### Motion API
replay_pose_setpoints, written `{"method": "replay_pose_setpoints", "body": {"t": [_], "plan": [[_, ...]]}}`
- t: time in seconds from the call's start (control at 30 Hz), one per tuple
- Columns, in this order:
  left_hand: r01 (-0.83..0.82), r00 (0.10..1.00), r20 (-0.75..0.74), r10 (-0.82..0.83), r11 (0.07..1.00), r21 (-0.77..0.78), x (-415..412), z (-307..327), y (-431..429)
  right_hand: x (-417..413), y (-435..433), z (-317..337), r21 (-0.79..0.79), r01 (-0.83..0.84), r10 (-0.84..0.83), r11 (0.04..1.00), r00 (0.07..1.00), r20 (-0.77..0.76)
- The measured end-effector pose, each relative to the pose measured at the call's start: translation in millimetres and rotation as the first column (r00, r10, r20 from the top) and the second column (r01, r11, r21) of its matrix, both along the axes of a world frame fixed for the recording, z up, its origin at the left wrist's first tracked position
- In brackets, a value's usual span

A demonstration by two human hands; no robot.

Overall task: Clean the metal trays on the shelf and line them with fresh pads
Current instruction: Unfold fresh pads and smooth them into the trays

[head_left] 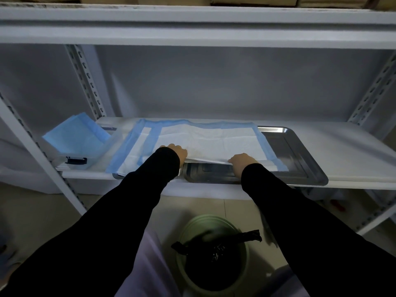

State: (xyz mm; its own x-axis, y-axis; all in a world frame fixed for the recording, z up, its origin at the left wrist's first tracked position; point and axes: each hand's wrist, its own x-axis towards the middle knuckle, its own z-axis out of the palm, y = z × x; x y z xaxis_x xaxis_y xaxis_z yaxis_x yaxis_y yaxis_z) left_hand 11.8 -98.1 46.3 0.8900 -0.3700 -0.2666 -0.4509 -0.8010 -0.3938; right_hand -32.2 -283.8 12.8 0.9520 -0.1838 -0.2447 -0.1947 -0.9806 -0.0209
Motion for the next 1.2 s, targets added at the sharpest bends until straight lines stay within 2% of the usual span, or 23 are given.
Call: {"method": "replay_pose_setpoints", "body": {"t": [0.2, 0.4, 0.63, 0.73, 0.83, 0.97, 1.07, 1.13, 1.2], "plan": [[0.002, 0.998, 0.057, 0.003, 0.996, -0.086, -2, 2, 0, 0, 6, -3, 0.027, 0.019, -0.019, 0.999, 1.0, 0.006], [-0.072, 0.997, 0.007, 0.074, 0.981, -0.179, 1, 1, 6, 1, 8, -2, 0.008, 0.007, -0.007, 1.0, 1.0, -0.001], [-0.176, 0.945, 0.227, 0.235, 0.951, -0.254, -3, -2, 20, -2, 11, -2, 0.051, 0.04, -0.038, 0.998, 0.999, -0.033], [-0.213, 0.908, 0.285, 0.308, 0.924, -0.319, -3, -6, 28, 0, 17, 1, 0.131, -0.02, 0.017, 0.991, 1.0, 0.024], [-0.234, 0.883, 0.327, 0.338, 0.919, -0.317, -2, -5, 35, 1, 21, 0, 0.074, -0.081, 0.084, 0.994, 0.996, -0.041], [-0.267, 0.871, 0.318, 0.374, 0.905, -0.332, -1, -3, 45, 2, 21, -7, 0.065, -0.053, 0.06, 0.997, 0.991, -0.12], [-0.274, 0.867, 0.294, 0.403, 0.877, -0.396, -3, -4, 44, 0, 26, -3, 0.155, -0.024, 0.031, 0.988, 0.998, -0.047], [-0.262, 0.876, 0.25, 0.413, 0.841, -0.473, -2, -2, 44, -5, 31, 6, 0.198, -0.07, 0.069, 0.978, 0.998, 0.014], [-0.268, 0.884, 0.176, 0.433, 0.778, -0.569, 3, 2, 43, -7, 35, 13, 0.176, -0.148, 0.152, 0.973, 0.988, -0.006]]}}
